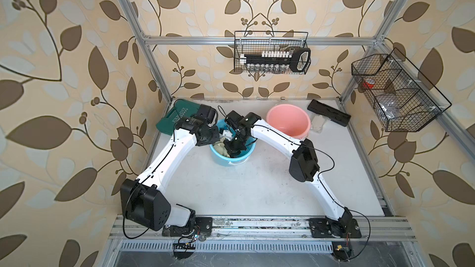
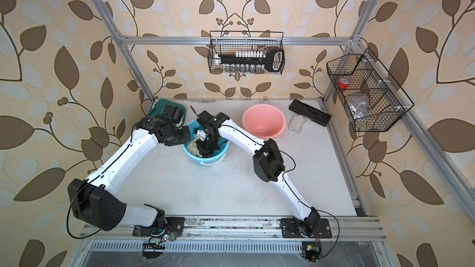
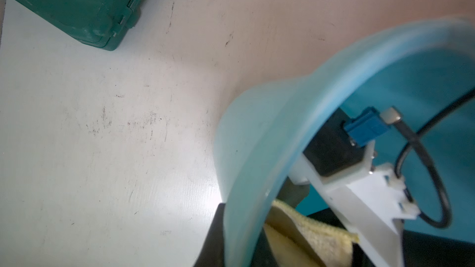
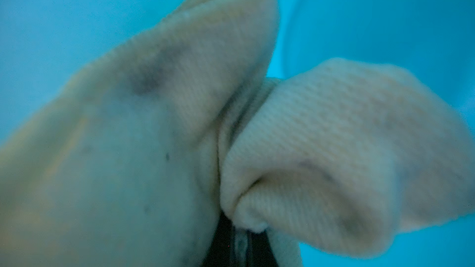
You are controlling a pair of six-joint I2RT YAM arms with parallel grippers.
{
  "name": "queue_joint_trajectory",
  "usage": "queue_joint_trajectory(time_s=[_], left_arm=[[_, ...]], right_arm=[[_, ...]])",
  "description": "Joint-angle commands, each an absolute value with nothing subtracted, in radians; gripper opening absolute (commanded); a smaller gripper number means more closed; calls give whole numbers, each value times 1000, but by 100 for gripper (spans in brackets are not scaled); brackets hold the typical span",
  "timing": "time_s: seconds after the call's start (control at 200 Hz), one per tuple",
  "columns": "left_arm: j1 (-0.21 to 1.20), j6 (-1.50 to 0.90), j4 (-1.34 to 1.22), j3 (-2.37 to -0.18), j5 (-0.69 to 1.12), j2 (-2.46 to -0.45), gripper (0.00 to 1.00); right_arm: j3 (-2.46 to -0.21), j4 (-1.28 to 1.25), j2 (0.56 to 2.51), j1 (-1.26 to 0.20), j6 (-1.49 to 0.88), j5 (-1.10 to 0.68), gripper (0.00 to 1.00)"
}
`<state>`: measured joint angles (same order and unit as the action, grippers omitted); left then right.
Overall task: Wipe the inside of the bucket with a cloth
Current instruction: Wipe the dirt from the inside of the bucket.
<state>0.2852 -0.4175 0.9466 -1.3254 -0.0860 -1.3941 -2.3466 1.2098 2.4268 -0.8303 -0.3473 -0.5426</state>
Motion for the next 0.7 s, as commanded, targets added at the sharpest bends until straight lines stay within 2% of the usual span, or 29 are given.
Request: queue_joint_trajectory(time_s=[0.0, 0.245, 0.43, 0.59, 0.695], left_arm=[[288, -416, 790, -1342, -165, -1379, 0], [294, -410, 803, -1358, -188, -1386, 0], [299, -410, 808, -1365, -172, -1388, 0], [316, -408, 807, -1354, -182, -1387, 0], [319, -403, 789, -1341, -169, -1383, 0]], right_arm=[[-2308, 1448, 2355, -874, -265, -344, 0], [-2415, 1653, 2352, -896, -256, 99, 0], [-2557, 1751, 2415, -894, -261, 353, 0], [-2566, 1712, 2409, -887, -279, 519, 0], [-2540, 1675, 2398, -876, -276, 525, 0]])
